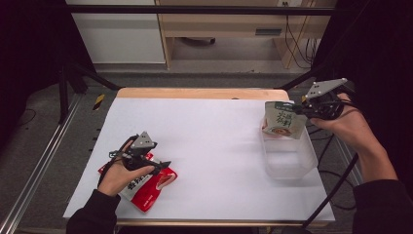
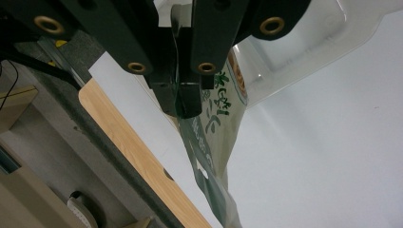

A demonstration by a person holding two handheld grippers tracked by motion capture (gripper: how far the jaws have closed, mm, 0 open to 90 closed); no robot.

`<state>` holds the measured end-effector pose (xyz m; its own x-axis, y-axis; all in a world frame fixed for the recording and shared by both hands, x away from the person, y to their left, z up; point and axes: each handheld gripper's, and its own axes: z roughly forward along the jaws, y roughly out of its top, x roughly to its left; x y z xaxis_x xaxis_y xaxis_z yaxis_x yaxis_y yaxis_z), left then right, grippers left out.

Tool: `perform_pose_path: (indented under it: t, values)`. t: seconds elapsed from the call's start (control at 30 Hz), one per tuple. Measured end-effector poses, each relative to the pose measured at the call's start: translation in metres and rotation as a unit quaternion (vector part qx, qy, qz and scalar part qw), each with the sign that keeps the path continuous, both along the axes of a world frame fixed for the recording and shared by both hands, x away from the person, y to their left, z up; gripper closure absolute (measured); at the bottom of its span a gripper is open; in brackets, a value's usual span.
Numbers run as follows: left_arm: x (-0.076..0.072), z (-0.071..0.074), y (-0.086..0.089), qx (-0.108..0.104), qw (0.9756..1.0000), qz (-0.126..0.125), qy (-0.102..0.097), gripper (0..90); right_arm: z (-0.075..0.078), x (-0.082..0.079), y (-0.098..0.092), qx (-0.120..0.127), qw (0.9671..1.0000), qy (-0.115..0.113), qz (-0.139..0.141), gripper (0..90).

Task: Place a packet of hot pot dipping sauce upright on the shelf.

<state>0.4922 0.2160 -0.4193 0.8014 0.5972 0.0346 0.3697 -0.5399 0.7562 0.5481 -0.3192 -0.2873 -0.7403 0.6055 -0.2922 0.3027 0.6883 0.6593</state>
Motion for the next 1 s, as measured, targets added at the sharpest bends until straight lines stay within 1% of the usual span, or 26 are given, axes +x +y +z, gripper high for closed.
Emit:
perform_pose_path:
  t: [0.17, 0.23, 0.27, 0.3, 0.33, 0.37, 0.43, 0.47, 0.57, 0.6, 0.7, 0.73, 0.83, 0.87, 0.97, 1.0]
  values:
    - [0.000, 0.001, 0.002, -0.002, 1.0000, 0.001, -0.001, 11.1, -0.005, 0.004, 0.000, 0.000, 1.0000, 0.007, -0.002, 90.0]
    - [0.000, 0.002, 0.003, -0.004, 1.0000, 0.003, -0.001, 11.1, -0.008, 0.005, -0.001, 0.004, 0.9999, 0.009, -0.002, 90.0]
    - [0.000, 0.002, 0.004, -0.004, 1.0000, 0.004, -0.001, 11.1, -0.011, 0.006, -0.001, 0.002, 0.9999, 0.014, -0.004, 90.0]
    - [0.000, 0.002, 0.004, -0.004, 1.0000, 0.004, -0.001, 11.1, -0.011, 0.006, -0.001, 0.002, 0.9999, 0.014, -0.004, 90.0]
    - [0.000, 0.001, 0.004, -0.002, 1.0000, 0.004, 0.000, 11.1, -0.016, 0.007, -0.001, 0.001, 0.9998, 0.021, -0.006, 90.0]
    - [0.000, 0.001, 0.004, -0.002, 1.0000, 0.004, 0.000, 11.1, -0.016, 0.007, -0.001, 0.001, 0.9998, 0.021, -0.006, 90.0]
    - [0.000, 0.001, 0.004, -0.002, 1.0000, 0.004, 0.000, 11.1, -0.021, 0.008, -0.003, 0.005, 0.9996, 0.024, -0.010, 90.0]
    - [0.000, 0.002, 0.004, -0.004, 1.0000, 0.004, -0.001, 11.1, -0.026, 0.008, -0.004, 0.013, 0.9995, 0.027, -0.011, 90.0]
    - [0.000, 0.002, 0.005, -0.004, 1.0000, 0.005, -0.002, 11.1, -0.028, 0.008, -0.004, 0.015, 0.9994, 0.028, -0.014, 90.0]
    - [0.000, 0.001, 0.005, -0.002, 1.0000, 0.006, -0.001, 11.2, -0.030, 0.007, -0.004, 0.025, 0.9992, 0.028, -0.011, 90.0]
    - [0.002, 0.001, 0.006, -0.002, 1.0000, 0.008, 0.002, 11.1, -0.032, 0.007, -0.005, 0.028, 0.9991, 0.031, -0.014, 90.0]
    - [0.002, 0.001, 0.007, -0.002, 1.0000, 0.009, 0.002, 11.2, -0.035, 0.007, -0.006, 0.030, 0.9987, 0.036, -0.019, 90.0]
    - [0.002, 0.001, 0.008, -0.004, 0.9999, 0.010, 0.000, 11.1, -0.039, 0.008, -0.008, 0.028, 0.9986, 0.041, -0.021, 89.9]
    - [0.002, 0.002, 0.010, -0.007, 0.9999, 0.013, 0.000, 11.2, -0.043, 0.009, -0.009, 0.033, 0.9981, 0.044, -0.028, 89.9]
    - [0.002, 0.003, 0.012, -0.007, 0.9999, 0.013, -0.001, 11.1, -0.045, 0.010, -0.012, 0.038, 0.9978, 0.045, -0.032, 89.8]
    - [0.002, 0.003, 0.012, -0.007, 0.9999, 0.015, 0.000, 11.1, -0.046, 0.011, -0.016, 0.042, 0.9973, 0.047, -0.038, 89.7]
